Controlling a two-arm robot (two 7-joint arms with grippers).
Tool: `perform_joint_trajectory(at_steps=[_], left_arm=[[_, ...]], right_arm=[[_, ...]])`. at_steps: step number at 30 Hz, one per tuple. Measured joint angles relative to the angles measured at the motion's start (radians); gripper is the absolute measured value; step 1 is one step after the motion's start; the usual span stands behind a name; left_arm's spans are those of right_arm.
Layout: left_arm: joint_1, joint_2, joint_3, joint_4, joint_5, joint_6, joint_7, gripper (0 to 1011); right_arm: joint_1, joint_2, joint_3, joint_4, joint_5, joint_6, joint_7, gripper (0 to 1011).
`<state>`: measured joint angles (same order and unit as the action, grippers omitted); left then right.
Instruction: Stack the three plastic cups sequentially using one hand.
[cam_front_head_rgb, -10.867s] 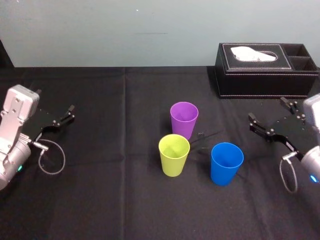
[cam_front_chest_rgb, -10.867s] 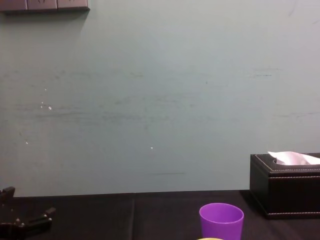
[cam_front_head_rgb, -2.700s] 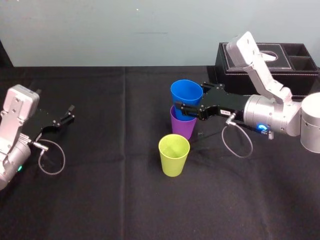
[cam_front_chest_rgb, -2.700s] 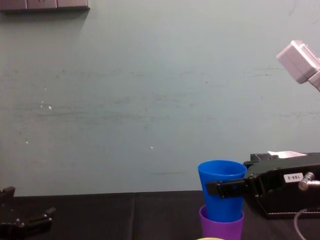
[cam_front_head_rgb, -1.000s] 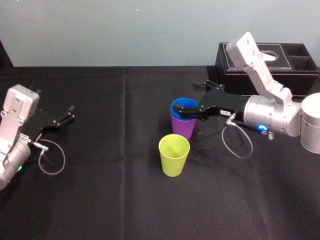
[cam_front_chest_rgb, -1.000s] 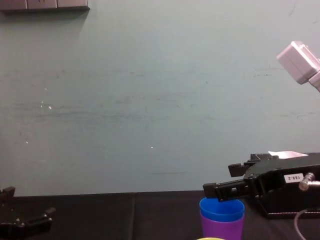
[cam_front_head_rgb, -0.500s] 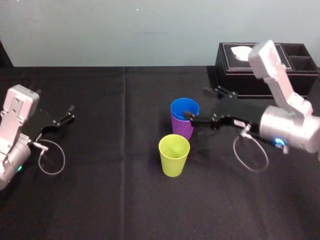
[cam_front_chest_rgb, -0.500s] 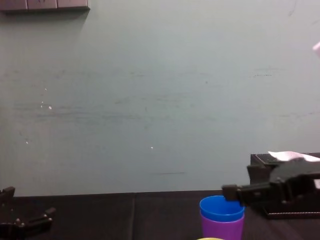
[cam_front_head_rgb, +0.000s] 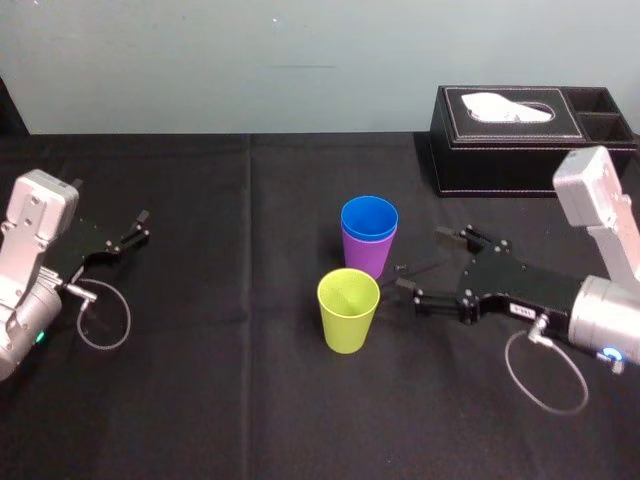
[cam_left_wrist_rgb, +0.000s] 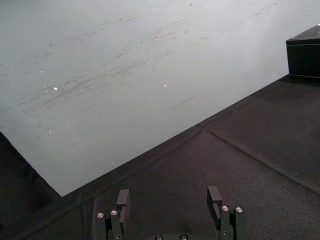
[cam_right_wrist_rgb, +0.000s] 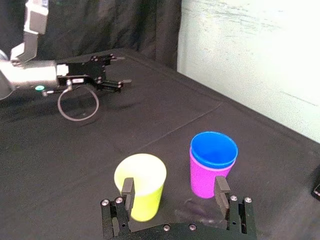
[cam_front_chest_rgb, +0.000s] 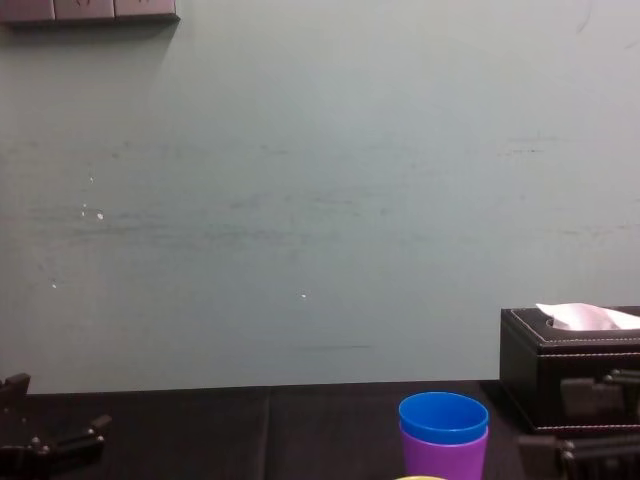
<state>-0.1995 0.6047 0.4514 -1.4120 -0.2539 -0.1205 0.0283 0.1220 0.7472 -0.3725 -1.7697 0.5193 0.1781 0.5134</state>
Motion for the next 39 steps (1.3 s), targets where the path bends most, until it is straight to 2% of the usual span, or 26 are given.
perform_joint_trajectory(at_steps=[6,13,24,39], left_arm=[[0.000,0.000,0.000,0.000,0.000,0.000,0.000,1011],[0.000,0.000,0.000,0.000,0.000,0.000,0.000,1011],[0.000,0.000,0.000,0.000,0.000,0.000,0.000,1011],[0.000,0.000,0.000,0.000,0.000,0.000,0.000,1011]], right_arm=[[-0.051,0.026,0.006,-0.020,0.001,-0.019,0.008,1003],[-0.069,0.016,-0.023,0.010,-0.026,-0.043,0.024,1003],[-0.050,-0.026,-0.067,0.075,-0.065,-0.073,0.055,1003],[-0.001,-0.064,-0.101,0.130,-0.070,-0.063,0.092,1003]])
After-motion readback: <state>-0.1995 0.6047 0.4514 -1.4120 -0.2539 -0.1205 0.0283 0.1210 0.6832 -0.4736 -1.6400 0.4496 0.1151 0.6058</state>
